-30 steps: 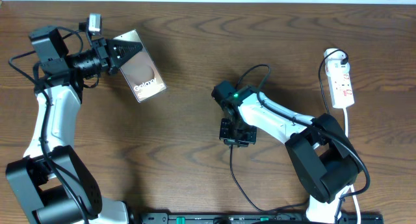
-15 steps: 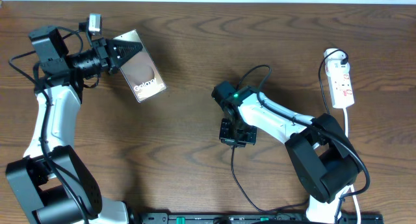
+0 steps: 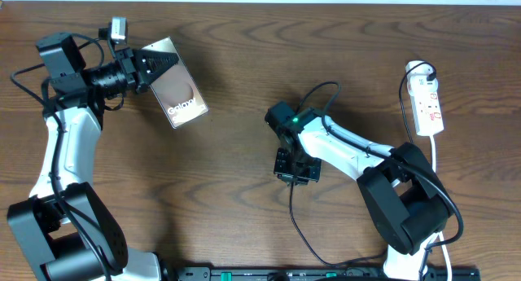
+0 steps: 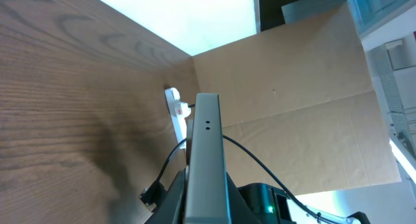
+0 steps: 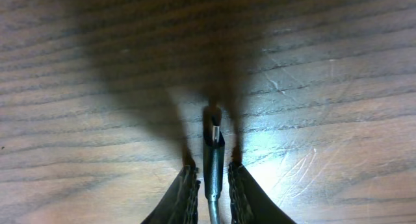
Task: Plug charger to phone and switch on socket
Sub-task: 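Close the right gripper on the cable's connector end, then lift the connector with the right gripper toward the phone's bottom edge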
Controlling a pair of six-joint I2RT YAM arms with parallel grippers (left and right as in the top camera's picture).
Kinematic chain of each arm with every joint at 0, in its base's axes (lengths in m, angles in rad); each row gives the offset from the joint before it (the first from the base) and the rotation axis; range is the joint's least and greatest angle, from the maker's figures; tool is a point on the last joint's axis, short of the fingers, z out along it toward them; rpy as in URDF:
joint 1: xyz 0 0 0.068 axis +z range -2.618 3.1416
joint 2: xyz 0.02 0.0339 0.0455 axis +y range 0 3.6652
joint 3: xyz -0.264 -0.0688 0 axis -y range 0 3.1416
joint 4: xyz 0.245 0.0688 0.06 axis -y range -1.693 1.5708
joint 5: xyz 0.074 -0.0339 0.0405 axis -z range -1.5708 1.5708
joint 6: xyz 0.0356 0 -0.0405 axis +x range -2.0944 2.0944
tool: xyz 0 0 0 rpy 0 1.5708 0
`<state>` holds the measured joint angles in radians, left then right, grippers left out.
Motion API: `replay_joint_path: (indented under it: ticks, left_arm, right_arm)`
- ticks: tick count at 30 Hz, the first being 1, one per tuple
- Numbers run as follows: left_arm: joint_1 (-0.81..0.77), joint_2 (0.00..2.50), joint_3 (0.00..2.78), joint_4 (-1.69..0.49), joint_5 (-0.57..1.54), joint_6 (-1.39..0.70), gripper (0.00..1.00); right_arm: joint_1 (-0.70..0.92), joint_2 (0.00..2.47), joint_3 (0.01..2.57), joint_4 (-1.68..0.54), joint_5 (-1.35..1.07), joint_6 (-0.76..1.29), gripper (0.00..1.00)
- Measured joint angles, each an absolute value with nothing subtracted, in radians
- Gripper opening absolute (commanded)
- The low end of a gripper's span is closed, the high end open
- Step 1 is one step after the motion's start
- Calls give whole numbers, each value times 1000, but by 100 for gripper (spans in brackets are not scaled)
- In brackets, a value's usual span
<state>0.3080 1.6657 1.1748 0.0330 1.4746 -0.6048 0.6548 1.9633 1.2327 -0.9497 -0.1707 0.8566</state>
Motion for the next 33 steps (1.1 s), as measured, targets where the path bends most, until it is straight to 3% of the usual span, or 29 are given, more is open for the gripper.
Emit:
replay_joint_path:
  ticks: [8,24,28,33]
  left_arm:
    - [308,1666,1175,33,1475,-605,7]
    - [308,1666,1175,33,1473,-605,8]
    - [308,1666,1175,33,1466,-605,8]
    - [308,1666,1175,33,1464,-605,7]
  right_arm:
    - [655,1963,1233,-952,-164,864,2]
    - [627,1965,1246,-921,-204,808,1]
    - [551,1974,1311,-858,-339,675,1]
    - [459,1974,1378,-654,-717,426,1]
